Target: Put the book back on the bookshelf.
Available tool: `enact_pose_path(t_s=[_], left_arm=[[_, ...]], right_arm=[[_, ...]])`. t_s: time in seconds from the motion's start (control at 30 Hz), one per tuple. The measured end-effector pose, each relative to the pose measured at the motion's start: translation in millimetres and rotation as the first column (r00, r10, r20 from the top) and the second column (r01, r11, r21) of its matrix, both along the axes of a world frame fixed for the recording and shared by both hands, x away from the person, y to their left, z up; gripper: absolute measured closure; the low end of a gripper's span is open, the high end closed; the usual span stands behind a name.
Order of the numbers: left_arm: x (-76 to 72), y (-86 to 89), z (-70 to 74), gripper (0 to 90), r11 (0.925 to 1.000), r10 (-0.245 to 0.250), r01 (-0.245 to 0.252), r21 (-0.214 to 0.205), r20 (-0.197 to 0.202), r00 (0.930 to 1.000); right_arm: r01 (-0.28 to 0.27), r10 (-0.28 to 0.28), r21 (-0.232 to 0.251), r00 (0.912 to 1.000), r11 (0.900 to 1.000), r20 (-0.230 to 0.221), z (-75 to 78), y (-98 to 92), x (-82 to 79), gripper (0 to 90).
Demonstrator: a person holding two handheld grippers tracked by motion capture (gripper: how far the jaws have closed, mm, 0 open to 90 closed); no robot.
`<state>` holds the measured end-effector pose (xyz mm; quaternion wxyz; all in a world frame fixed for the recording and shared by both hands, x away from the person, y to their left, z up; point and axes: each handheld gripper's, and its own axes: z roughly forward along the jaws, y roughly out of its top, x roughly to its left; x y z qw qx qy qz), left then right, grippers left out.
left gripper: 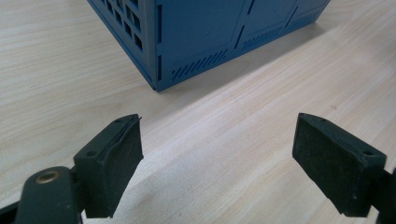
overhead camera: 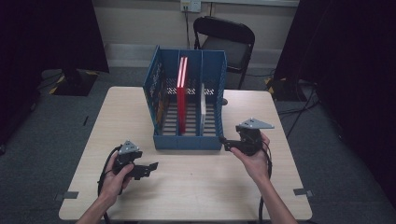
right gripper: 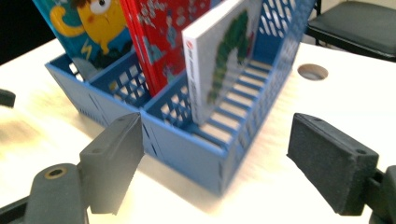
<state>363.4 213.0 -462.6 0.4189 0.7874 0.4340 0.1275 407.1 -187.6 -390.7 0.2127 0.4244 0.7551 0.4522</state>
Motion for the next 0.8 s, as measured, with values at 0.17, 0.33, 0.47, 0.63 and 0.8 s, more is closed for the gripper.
enact_pose_path(t_s=[0.17, 0.33, 0.47, 0.63, 0.8], left_arm=[[0.1, -0.1, -0.5, 15.8, 1.0000, 0.007, -0.007, 0.001, 0.001, 1.0000], [0.3, -0.6, -0.9, 15.8, 1.0000, 0.004, -0.004, 0.004, -0.002, 1.0000], [-0.1, -0.4, -0.7, 15.8, 1.0000, 0.008, -0.008, 0.003, 0.001, 1.0000], [0.5, 1.7, -0.8, 15.9, 0.9999, 0.015, -0.015, 0.006, 0.000, 0.9999], [2.6, 3.1, -1.6, 15.9, 0.9998, 0.017, -0.017, 0.009, -0.005, 0.9998]], right_arm=[[0.042, -0.042, 0.011, 0.9991, 0.9991, 0.002, -0.8, -25.3, -17.2, 17.3], [0.087, -0.087, 0.011, 0.9961, 0.9961, -0.013, -8.1, -49.9, -32.4, 17.0], [0.106, -0.107, -0.010, 0.9936, 0.9943, -0.037, -13.8, -67.1, -43.8, 17.0], [0.158, -0.158, -0.010, 0.9864, 0.9875, -0.047, -20.1, -90.0, -58.5, 17.1], [0.211, -0.211, -0.009, 0.9746, 0.9774, -0.074, -41.3, -109.1, -67.5, 18.6]])
